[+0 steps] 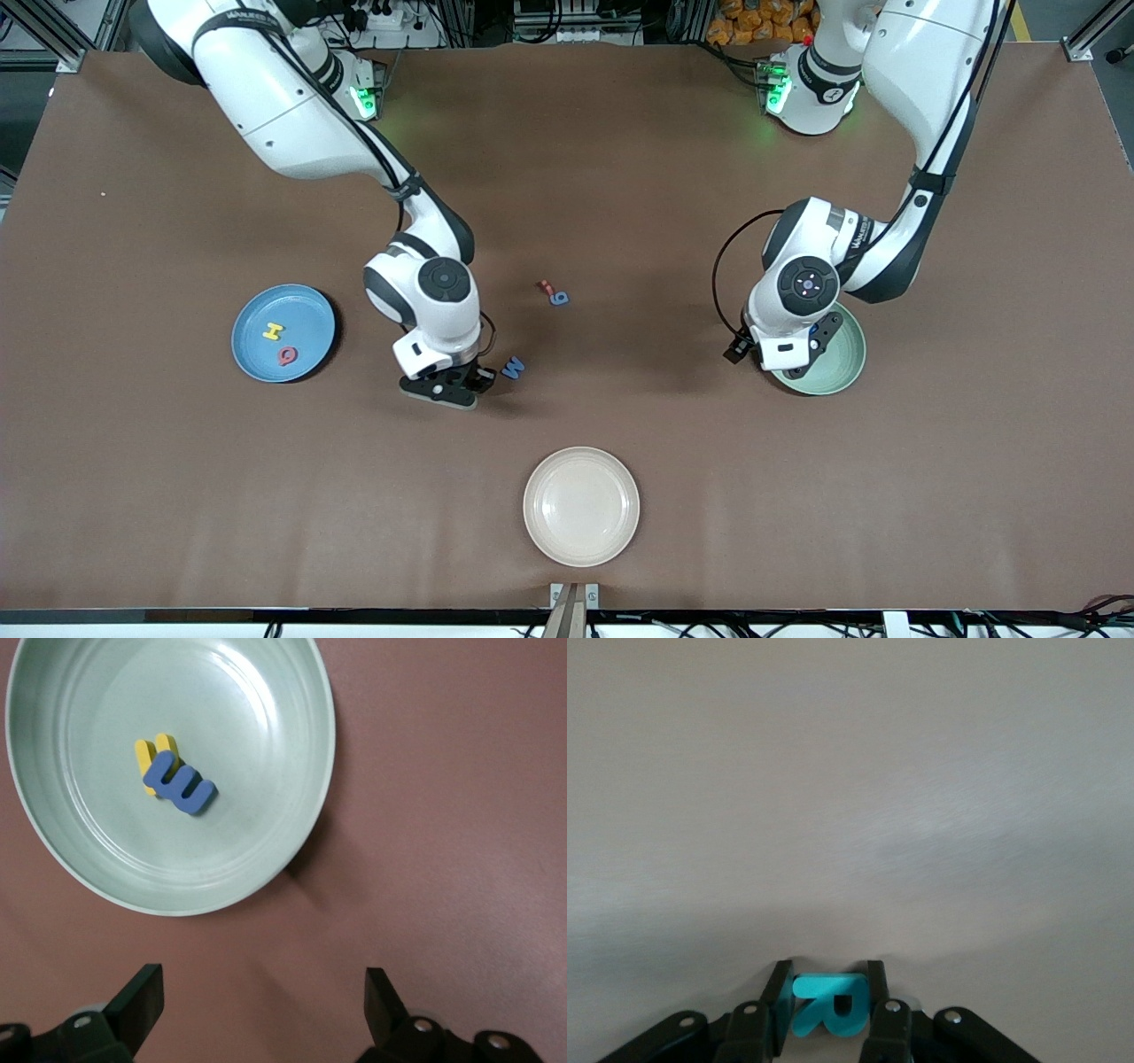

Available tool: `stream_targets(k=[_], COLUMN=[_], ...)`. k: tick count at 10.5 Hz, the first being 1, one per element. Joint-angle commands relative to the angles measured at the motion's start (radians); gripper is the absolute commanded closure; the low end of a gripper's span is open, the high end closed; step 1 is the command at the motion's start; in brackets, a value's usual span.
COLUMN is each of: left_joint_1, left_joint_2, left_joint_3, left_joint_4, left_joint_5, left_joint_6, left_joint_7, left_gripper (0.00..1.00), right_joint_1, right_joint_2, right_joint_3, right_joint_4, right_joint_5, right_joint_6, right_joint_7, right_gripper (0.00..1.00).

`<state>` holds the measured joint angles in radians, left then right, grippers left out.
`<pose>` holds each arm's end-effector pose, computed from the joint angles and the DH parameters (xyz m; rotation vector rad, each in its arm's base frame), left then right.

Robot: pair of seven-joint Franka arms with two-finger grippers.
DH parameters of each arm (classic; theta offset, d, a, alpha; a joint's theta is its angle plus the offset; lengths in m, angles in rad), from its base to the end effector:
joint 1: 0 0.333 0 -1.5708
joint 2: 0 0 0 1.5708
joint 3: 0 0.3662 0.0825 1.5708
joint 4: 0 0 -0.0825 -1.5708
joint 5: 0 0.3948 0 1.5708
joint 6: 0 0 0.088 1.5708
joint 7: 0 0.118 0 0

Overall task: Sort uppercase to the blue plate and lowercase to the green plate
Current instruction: 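Release R over blue plate while the left gripper reaches the pink w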

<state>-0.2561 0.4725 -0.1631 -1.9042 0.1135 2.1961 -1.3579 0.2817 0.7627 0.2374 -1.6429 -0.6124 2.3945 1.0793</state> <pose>0.5881 -0.2498 0.2654 -2.7149 -1.2705 0.1506 0.6496 0.3325 0.1972 2.9586 -0.2626 0.3055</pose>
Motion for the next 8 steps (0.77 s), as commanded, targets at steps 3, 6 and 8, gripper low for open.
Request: stream_targets(k=[3,6,8], left_joint_1=[-0.125,-0.236,-0.322], left_joint_2=[-0.008,0.011,0.044], left_joint_3=[0.005,0.004,0.004], left_joint_4=[0.026,0.053,0.101], left_joint_5=[0.012,0.012,0.011], left_joint_6=[0.045,0.045,0.045], left_joint_7=[0.006,-0.004,-0.009], left_gripper=[0.00,0.00,0.00], right_joint_1=[-0.079,-0.079,-0.078], right_joint_2=[-0.251,-0.443,-0.534], right_joint_3=[-0.001,-0.097,-0.215], right_joint_4=[-0.281,-0.542,-0.677], right_joint_5=[0.009,0.010,0.010], right_joint_6=[-0.029,0.072,0.178], right_joint_7=[-0.202,-0.324,-0.466], right_gripper=[0.79,0.79,0.79])
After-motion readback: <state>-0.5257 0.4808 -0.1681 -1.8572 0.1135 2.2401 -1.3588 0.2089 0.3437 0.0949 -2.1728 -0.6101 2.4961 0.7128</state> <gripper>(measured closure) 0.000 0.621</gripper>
